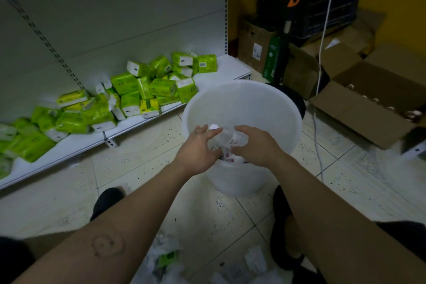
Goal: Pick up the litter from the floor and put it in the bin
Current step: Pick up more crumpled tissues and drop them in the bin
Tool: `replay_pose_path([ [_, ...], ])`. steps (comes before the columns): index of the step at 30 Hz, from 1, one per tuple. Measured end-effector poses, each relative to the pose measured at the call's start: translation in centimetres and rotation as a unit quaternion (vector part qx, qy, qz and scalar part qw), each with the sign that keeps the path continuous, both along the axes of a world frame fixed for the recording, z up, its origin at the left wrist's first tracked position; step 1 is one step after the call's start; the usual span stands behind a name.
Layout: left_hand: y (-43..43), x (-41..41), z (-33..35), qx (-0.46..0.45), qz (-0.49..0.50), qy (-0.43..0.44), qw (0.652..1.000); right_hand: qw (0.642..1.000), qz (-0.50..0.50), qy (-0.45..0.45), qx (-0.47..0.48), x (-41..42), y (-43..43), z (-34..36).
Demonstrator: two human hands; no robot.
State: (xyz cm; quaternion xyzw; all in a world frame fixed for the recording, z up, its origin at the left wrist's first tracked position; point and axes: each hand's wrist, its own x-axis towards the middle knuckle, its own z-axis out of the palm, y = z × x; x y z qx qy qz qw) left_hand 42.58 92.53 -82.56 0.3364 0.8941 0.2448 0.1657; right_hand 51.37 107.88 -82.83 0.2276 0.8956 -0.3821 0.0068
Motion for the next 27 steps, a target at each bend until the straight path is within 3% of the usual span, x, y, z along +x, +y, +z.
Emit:
replay_pose_path([
  [8,-5.8,1.3,-1.1,-0.056,-0.004,0.049,0.997,0.996,0.072,-0.004,0.051,2.7,-6.9,-1.0],
  [11,-8.5,1.8,-1.9,-0.097,0.003,0.058,0.994,0.989,0.101,-0.064,0.082,3.5,-8.3,-1.8],
  [19,-15.6,3.1,-7.7,-0.227,0.004,-0.064,0.972,0.955,0.172,-0.230,0.071,4.6,-12.7,-6.0],
  [27,-21.4,6.1,-16.9,-0.299,0.026,-0.175,0.938,0.918,0.191,-0.345,0.035,5.1,-14.8,-13.8],
])
